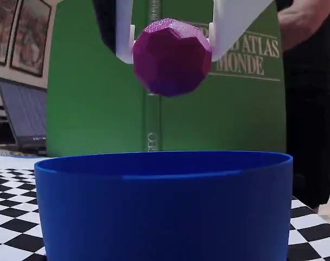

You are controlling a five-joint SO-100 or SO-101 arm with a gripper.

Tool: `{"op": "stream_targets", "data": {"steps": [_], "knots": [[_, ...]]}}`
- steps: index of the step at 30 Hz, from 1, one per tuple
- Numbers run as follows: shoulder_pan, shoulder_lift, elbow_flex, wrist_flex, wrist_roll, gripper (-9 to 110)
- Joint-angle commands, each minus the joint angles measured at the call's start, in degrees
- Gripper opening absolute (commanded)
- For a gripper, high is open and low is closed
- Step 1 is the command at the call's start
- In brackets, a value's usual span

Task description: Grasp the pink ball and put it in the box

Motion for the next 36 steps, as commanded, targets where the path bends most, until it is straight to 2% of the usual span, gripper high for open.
{"op": "stream_targets", "data": {"steps": [1,36], "knots": [[0.4,1.7,0.2,0.1,-0.4,0],[-0.1,1.2,1.1,3.1,-0.4,0]]}}
